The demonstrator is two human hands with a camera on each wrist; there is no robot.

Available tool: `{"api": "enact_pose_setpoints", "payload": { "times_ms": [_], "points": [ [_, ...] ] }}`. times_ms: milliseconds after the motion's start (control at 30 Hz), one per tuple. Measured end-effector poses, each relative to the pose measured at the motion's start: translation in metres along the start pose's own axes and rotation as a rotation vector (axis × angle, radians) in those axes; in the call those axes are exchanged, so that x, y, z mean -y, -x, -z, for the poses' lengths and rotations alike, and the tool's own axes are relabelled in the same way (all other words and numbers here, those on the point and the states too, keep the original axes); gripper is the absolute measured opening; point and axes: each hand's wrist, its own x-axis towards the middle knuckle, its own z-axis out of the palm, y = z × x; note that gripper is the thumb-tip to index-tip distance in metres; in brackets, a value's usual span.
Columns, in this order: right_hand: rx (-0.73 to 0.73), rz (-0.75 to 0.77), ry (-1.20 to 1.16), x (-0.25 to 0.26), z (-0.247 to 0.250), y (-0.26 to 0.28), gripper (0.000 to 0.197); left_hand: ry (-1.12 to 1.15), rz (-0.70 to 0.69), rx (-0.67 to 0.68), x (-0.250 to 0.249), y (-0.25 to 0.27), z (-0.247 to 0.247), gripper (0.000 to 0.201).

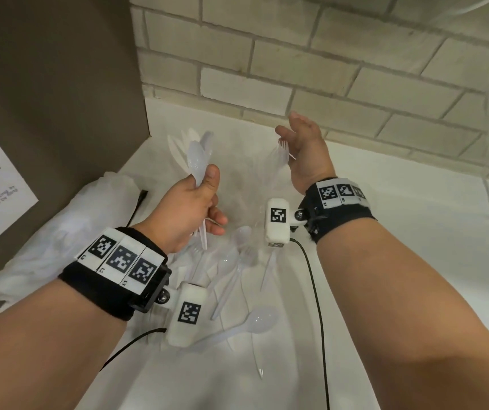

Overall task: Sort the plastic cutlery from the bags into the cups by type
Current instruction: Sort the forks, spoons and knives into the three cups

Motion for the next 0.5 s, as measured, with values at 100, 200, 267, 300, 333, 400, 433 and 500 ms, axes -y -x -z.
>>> {"api": "enact_pose_setpoints", "payload": {
  "times_ms": [100,200,267,300,333,400,433,500],
  "points": [
    [-0.031,0.039,0.063,0.009,0.0,0.007,0.038,-0.005,-0.011,0.035,0.0,0.002,-0.003,0.038],
    [-0.047,0.194,0.069,0.018,-0.001,0.021,0.028,-0.049,-0.028,0.152,0.001,0.005,-0.003,0.046],
    [0.055,0.222,0.108,0.022,-0.004,0.037,0.014,-0.052,-0.017,0.256,0.001,0.006,-0.001,0.054],
    [0.14,0.196,0.125,0.024,-0.005,0.046,0.012,-0.053,-0.011,0.314,0.002,0.007,0.0,0.059],
    [0.235,0.15,0.124,0.025,-0.007,0.056,0.013,-0.055,-0.012,0.376,0.002,0.008,0.0,0.062],
    [0.418,0.065,0.095,0.026,-0.008,0.071,0.024,-0.056,-0.011,0.492,0.002,0.011,-0.002,0.06],
    [0.497,0.053,0.106,0.025,-0.007,0.078,0.031,-0.07,-0.009,0.536,0.001,0.013,-0.005,0.056],
    [0.584,0.071,0.21,0.021,-0.005,0.088,0.043,-0.139,0.001,0.56,0.0,0.017,-0.011,0.052]
  ]
}}
